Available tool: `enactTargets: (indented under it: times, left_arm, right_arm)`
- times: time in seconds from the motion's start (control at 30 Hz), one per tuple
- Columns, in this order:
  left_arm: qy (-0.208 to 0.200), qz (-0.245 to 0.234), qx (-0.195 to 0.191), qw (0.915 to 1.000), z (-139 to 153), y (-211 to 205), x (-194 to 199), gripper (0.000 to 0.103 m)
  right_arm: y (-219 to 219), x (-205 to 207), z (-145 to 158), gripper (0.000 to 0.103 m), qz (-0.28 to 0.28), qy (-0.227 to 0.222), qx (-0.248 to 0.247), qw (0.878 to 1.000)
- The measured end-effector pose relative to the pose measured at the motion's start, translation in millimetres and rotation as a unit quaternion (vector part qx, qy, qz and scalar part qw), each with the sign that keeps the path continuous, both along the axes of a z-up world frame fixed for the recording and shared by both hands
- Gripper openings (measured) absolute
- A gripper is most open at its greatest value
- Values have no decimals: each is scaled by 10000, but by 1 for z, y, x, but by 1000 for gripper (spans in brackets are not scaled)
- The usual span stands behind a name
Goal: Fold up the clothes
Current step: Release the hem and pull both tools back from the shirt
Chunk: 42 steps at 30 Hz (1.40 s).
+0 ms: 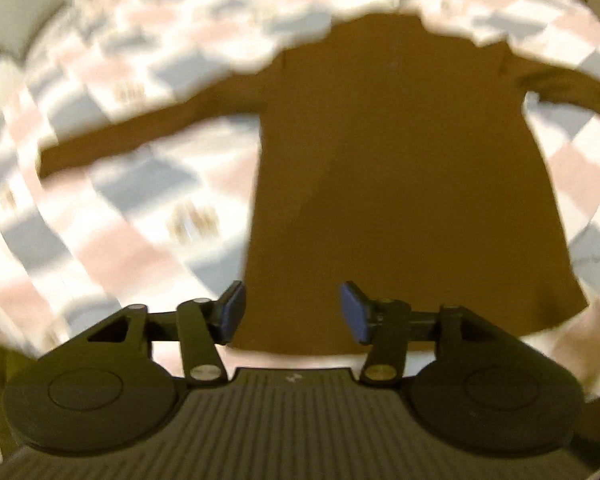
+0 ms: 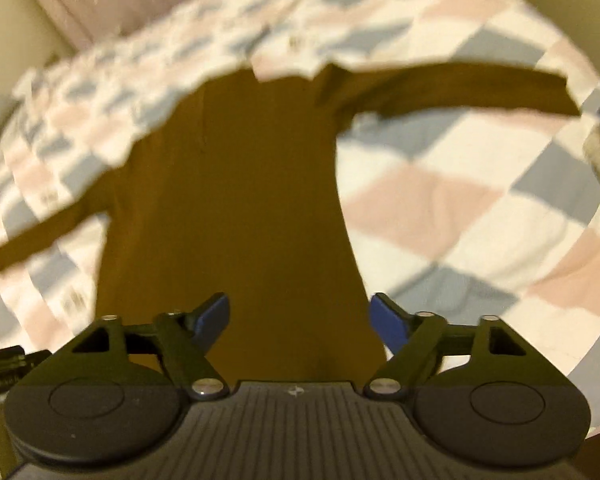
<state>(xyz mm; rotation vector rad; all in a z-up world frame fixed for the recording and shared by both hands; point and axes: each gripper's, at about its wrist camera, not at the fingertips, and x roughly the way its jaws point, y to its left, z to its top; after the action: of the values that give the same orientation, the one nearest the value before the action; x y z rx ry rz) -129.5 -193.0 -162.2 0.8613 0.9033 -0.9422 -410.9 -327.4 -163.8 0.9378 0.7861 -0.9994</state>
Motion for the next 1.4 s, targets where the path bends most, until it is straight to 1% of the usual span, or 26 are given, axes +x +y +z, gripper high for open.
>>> enactTargets:
  times: [0.03, 0.07, 0.13, 0.17, 0.2, 0.27, 0.4, 0.47, 0.5, 0.53, 0.57, 0.6, 0.73, 0.93, 1.03, 1.17, 1.4]
  left_arm:
    - [-93, -24, -150, 9998, 15, -2, 2, 64]
    - [-128, -7, -271, 9996, 28, -3, 5, 67]
    - [-149, -28, -502, 9986, 50, -2, 9, 67]
    - [-199, -71, -603, 9980, 59, -1, 10, 67]
    - [-249, -122, -685, 9973, 67, 0, 9, 67]
    - [-310, -217, -784, 9962, 80, 4, 9, 68]
    - [-223, -319, -891, 9953, 101, 9, -5, 68]
    - [-136, -335, -934, 9950, 101, 2, -8, 68]
    - [-110, -341, -945, 9949, 102, 4, -16, 69]
    - [-89, -352, -955, 9948, 107, 9, -19, 71]
    - [-78, -374, -976, 9945, 107, 13, -20, 76]
    - [-76, -399, -991, 9942, 107, 16, -22, 78]
    - [-32, -456, -918, 9947, 101, 27, -26, 78]
    - [68, -392, -656, 9971, 87, 40, -36, 78]
    - [95, -354, -583, 9976, 85, 41, -41, 78]
    - [77, -270, -598, 9978, 85, 36, -49, 78]
    - [75, -106, -540, 9985, 82, 18, -62, 78]
  right_arm:
    - [2, 5, 15, 86, -27, -43, -105, 9999]
    - [5, 10, 27, 88, -58, -73, -205, 9997]
    - [14, 16, 46, 94, -155, -125, -407, 9990]
    - [17, 15, 52, 96, -199, -169, -467, 9986]
    - [15, 10, 54, 97, -230, -217, -507, 9982]
    - [27, 15, 59, 99, -272, -278, -581, 9976]
    - [44, 23, 66, 100, -310, -183, -640, 9973]
    - [51, 25, 70, 101, -305, -130, -671, 9972]
    - [55, 24, 70, 101, -292, -101, -690, 9971]
    - [58, 25, 71, 101, -282, -55, -707, 9971]
    - [61, 25, 71, 101, -259, -2, -714, 9971]
    - [65, 25, 72, 101, -226, 41, -707, 9972]
    - [77, 20, 68, 101, -164, 224, -605, 9978]
    - [90, 9, 60, 101, -55, 408, -403, 9983]
    - [91, 5, 57, 101, 32, 456, -315, 9985]
    - [87, 3, 54, 101, 197, 504, -264, 9982]
    - [61, -4, 52, 101, 421, 473, -226, 9977]
